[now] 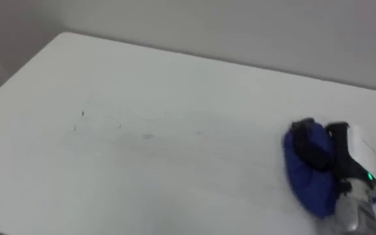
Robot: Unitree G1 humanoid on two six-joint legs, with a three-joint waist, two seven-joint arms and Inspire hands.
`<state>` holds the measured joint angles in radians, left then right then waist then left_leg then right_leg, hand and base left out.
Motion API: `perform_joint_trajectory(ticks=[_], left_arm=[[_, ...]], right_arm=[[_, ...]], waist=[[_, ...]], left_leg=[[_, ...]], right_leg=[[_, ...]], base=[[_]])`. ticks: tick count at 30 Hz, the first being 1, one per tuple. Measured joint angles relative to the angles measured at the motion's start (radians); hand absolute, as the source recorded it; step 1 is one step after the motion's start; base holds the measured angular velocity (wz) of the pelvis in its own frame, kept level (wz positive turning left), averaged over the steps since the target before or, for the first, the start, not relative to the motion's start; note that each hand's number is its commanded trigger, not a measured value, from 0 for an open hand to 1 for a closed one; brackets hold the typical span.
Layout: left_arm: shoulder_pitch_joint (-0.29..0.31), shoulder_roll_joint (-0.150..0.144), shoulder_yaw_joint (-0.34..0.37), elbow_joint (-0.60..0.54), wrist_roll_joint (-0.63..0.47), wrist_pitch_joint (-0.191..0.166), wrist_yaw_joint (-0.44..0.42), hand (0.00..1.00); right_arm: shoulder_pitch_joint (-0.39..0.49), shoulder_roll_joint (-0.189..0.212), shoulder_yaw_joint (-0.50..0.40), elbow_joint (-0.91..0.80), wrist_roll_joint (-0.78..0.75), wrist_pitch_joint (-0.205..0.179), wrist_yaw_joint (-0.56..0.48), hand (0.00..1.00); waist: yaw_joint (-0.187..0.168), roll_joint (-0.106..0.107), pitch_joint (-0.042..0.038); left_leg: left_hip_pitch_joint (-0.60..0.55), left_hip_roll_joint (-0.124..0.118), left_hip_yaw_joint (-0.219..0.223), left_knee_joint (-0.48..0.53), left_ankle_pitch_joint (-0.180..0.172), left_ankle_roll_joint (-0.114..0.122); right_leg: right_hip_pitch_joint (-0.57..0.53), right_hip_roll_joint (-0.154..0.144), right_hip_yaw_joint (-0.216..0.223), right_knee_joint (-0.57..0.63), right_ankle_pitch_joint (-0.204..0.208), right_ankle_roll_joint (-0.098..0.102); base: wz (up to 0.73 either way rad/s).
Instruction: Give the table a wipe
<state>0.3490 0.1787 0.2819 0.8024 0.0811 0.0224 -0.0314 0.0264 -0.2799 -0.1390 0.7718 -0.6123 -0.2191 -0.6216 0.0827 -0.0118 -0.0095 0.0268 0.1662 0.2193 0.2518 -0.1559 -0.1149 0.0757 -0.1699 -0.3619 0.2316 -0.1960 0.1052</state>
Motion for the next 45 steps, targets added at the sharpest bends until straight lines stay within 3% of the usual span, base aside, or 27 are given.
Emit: perform_joint_trajectory(ticks=[4,6,8,10,13,14,15,19,22,23,24,25,27,30,32,36,39,40,42,43,44,45], left_arm=[[-0.033,0.001,0.008,-0.020,-0.002,0.000,0.023,0.00],[-0.049,0.000,0.003,-0.018,-0.002,-0.003,0.033,0.00],[-0.080,-0.006,-0.027,-0.016,-0.003,-0.016,0.047,0.00],[-0.091,-0.015,-0.060,0.008,-0.018,-0.025,0.047,0.00],[-0.107,-0.021,-0.108,0.033,-0.076,-0.023,0.043,0.00],[-0.111,-0.021,-0.108,0.044,-0.078,-0.022,0.042,0.00],[-0.115,-0.021,-0.108,0.049,-0.078,-0.019,0.041,0.00],[-0.098,-0.021,-0.108,0.041,-0.082,-0.015,0.038,0.00],[-0.029,-0.012,-0.084,0.019,-0.088,-0.012,0.038,0.00],[-0.006,-0.011,-0.066,0.011,-0.085,-0.011,0.038,0.00],[0.019,-0.010,-0.043,0.013,-0.084,-0.011,0.040,0.00],[0.025,-0.009,-0.029,0.013,-0.073,-0.011,0.041,0.00],[0.057,-0.002,0.040,0.011,-0.006,-0.011,0.047,0.00],[0.073,0.003,0.104,-0.041,0.060,-0.009,0.062,0.00],[0.078,0.008,0.127,-0.092,0.066,-0.014,0.062,0.00],[0.025,0.033,0.145,-0.098,0.066,-0.026,0.063,0.00],[-0.011,0.045,0.071,-0.075,0.028,-0.030,0.070,0.00],[-0.030,0.040,0.027,-0.052,0.028,-0.031,0.070,0.00],[-0.059,0.018,-0.050,-0.005,0.029,-0.031,0.065,0.00],[-0.069,0.011,-0.062,0.013,0.029,-0.031,0.065,0.00],[-0.083,-0.003,-0.070,0.052,0.030,-0.029,0.063,0.00],[-0.091,-0.009,-0.072,0.070,0.029,-0.025,0.063,0.00]], right_arm=[[0.049,-0.003,-0.024,0.001,0.023,0.000,-0.052,1.00],[0.056,0.001,-0.018,0.006,0.053,0.011,-0.052,1.00],[0.029,0.007,-0.002,0.005,0.063,0.058,-0.049,1.00],[-0.001,0.009,0.002,-0.005,0.064,0.102,-0.025,1.00],[-0.074,0.020,0.081,-0.104,0.067,0.217,0.076,1.00],[-0.124,0.030,0.146,-0.141,0.046,0.230,0.115,1.00],[-0.182,0.036,0.212,-0.163,0.012,0.229,0.145,1.00],[-0.268,0.046,0.301,-0.158,-0.018,0.182,0.181,1.00],[-0.240,0.046,0.302,-0.095,-0.022,0.152,0.175,1.00],[-0.208,0.049,0.273,-0.051,-0.023,0.112,0.151,1.00],[-0.166,0.048,0.241,-0.043,-0.026,0.068,0.115,1.00],[-0.140,0.048,0.221,-0.041,-0.026,0.052,0.098,1.00],[-0.009,0.046,0.116,-0.041,-0.012,-0.008,0.020,1.00],[0.147,0.039,-0.032,-0.040,0.024,-0.049,-0.029,1.00],[0.229,0.028,-0.112,-0.024,0.083,-0.058,-0.046,1.00],[0.269,-0.008,-0.226,0.072,0.172,-0.064,-0.033,1.00],[0.257,-0.046,-0.227,0.100,0.221,-0.038,-0.005,1.00],[0.246,-0.049,-0.217,0.091,0.225,-0.014,0.001,1.00],[0.169,-0.034,-0.166,0.069,0.223,0.079,0.002,1.00],[0.146,-0.028,-0.148,0.058,0.215,0.106,0.006,1.00],[0.077,-0.004,-0.102,0.018,0.178,0.157,0.037,1.00],[0.037,0.012,-0.066,-0.009,0.158,0.184,0.057,1.00]], waist=[[-0.021,-0.008,-0.0129],[-0.008,-0.012,-0.0132],[0.017,-0.014,-0.0112],[0.045,-0.009,-0.0071],[0.101,-0.007,0.0016],[0.120,-0.016,0.0073],[0.134,-0.017,0.0245],[0.176,-0.022,0.0302],[0.158,-0.023,0.0284],[0.131,-0.021,0.0278],[0.104,-0.023,0.0205],[0.090,-0.018,0.0211],[0.042,-0.032,0.0099],[-0.019,-0.050,-0.0064],[-0.030,-0.058,-0.0142],[-0.064,-0.062,-0.0180],[-0.066,-0.055,-0.0189],[-0.055,-0.050,-0.0190],[-0.004,-0.038,-0.0156],[0.013,-0.034,-0.0141],[0.046,-0.025,-0.0083],[0.064,-0.019,-0.0039]], left_leg=[[0.013,-0.018,-0.001,-0.049,0.000,0.000],[0.025,-0.020,-0.003,-0.056,0.000,0.000],[0.045,-0.020,0.001,-0.064,0.001,-0.002],[0.049,-0.020,0.002,-0.065,0.001,-0.002],[0.046,-0.019,-0.007,-0.080,0.001,-0.003],[0.036,-0.020,-0.011,-0.085,0.002,-0.002],[0.025,-0.020,-0.016,-0.084,0.003,-0.002],[0.000,-0.023,-0.033,-0.085,0.009,0.001],[0.001,-0.025,-0.070,-0.085,0.008,0.003],[0.002,-0.025,-0.086,-0.084,0.008,0.003],[0.004,-0.027,-0.087,-0.084,0.008,0.003],[0.007,-0.027,-0.086,-0.084,0.008,0.003],[0.023,-0.032,-0.084,-0.086,0.008,0.003],[0.029,-0.034,-0.082,-0.086,0.008,0.003],[0.031,-0.034,-0.080,-0.085,0.007,0.004],[0.030,-0.037,-0.080,-0.079,0.002,0.010],[0.033,-0.037,-0.076,-0.068,-0.006,0.009],[0.039,-0.036,-0.074,-0.065,-0.009,0.006],[0.055,-0.028,-0.050,-0.064,-0.010,0.006],[0.055,-0.027,-0.050,-0.064,-0.011,0.007],[0.052,-0.022,-0.051,-0.063,-0.011,0.007],[0.050,-0.020,-0.055,-0.063,-0.011,0.007]], right_leg=[[-0.002,-0.010,-0.003,-0.012,0.016,0.012],[0.008,-0.011,-0.006,-0.013,0.021,0.014],[0.015,-0.011,0.002,-0.010,0.022,0.014],[0.007,-0.010,0.014,-0.006,0.028,0.009],[-0.048,0.001,0.065,0.010,0.047,-0.006],[-0.072,0.010,0.088,0.010,0.060,-0.012],[-0.085,0.018,0.104,0.007,0.070,-0.017],[-0.106,0.023,0.106,-0.011,0.079,-0.014],[-0.079,0.018,0.043,-0.015,0.076,-0.010],[-0.058,0.017,0.011,-0.026,0.076,-0.010],[-0.045,0.015,-0.009,-0.032,0.075,-0.009],[-0.035,0.014,-0.016,-0.035,0.075,-0.008],[0.011,0.013,-0.035,-0.063,0.072,-0.003],[0.031,0.011,-0.041,-0.068,0.069,0.000],[0.031,0.010,-0.038,-0.065,0.069,0.000],[0.033,0.006,-0.030,-0.062,0.065,0.007],[0.042,0.006,-0.016,-0.059,0.066,0.006],[0.045,0.007,-0.009,-0.055,0.069,0.002],[0.026,0.020,0.041,-0.043,0.084,-0.012],[0.017,0.026,0.055,-0.042,0.091,-0.017],[-0.007,0.038,0.064,-0.041,0.107,-0.031],[-0.020,0.044,0.064,-0.038,0.116,-0.039]], base=[[0.06],[0.00],[-0.14],[-0.31],[-0.59],[-0.74],[-0.44],[0.11],[0.36],[0.46],[0.47],[0.40],[0.36],[0.20],[-0.02],[-0.05],[-0.16],[-0.25],[-0.63],[-0.89],[-0.76],[-0.97]])
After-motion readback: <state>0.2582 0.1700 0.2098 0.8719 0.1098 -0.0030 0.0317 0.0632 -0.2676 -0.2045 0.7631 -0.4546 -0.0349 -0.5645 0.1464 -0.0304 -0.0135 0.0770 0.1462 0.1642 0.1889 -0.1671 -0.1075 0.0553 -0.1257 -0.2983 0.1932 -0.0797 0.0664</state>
